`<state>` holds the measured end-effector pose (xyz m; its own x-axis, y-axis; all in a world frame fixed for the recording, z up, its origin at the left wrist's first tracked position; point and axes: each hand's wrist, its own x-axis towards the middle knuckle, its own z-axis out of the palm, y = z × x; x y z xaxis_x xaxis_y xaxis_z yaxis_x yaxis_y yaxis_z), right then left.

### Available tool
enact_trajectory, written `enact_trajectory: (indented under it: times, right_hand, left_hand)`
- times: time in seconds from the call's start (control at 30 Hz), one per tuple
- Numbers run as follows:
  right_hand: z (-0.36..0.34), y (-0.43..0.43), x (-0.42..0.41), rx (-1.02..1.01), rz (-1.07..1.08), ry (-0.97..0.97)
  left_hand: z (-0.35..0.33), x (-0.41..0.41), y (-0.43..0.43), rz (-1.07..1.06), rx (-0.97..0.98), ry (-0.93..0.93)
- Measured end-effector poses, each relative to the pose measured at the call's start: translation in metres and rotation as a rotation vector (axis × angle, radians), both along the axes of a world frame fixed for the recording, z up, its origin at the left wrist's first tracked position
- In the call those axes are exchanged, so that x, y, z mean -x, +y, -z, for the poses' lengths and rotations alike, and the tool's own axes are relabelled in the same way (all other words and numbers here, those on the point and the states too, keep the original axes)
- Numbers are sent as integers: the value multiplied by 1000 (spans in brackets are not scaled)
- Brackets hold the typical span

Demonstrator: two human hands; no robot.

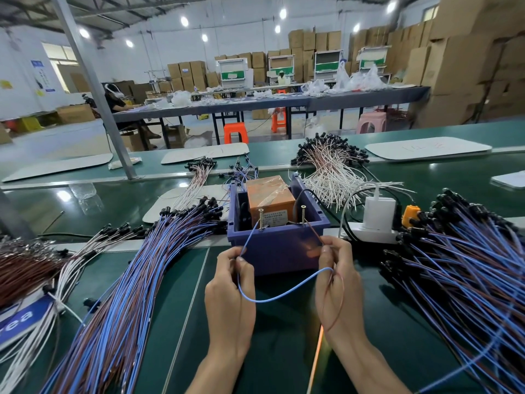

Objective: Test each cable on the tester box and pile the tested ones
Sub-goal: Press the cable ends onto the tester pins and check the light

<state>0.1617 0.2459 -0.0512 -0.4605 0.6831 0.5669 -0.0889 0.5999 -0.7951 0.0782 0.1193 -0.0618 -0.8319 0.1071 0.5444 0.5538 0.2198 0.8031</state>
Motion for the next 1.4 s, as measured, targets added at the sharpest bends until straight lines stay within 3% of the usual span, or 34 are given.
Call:
enact_trajectory:
  times: [0.97,1.2,1.3,1.4]
  right_hand:
    - [7,-4,-9,4,-8,47]
    - [9,-5,-12,-27,26,-16]
    - [11,-4,-14,-4,-117,-125]
    - [9,-7,-19,-75,-127,-246]
  left_hand:
    - [-7,-6,-6,-6,-112,-57]
    - [-8,-13,-20,-32,-155,-167]
    - [-10,-16,-26,-56,-186,-239]
    - [-9,-16,-36,-56,-170,-323]
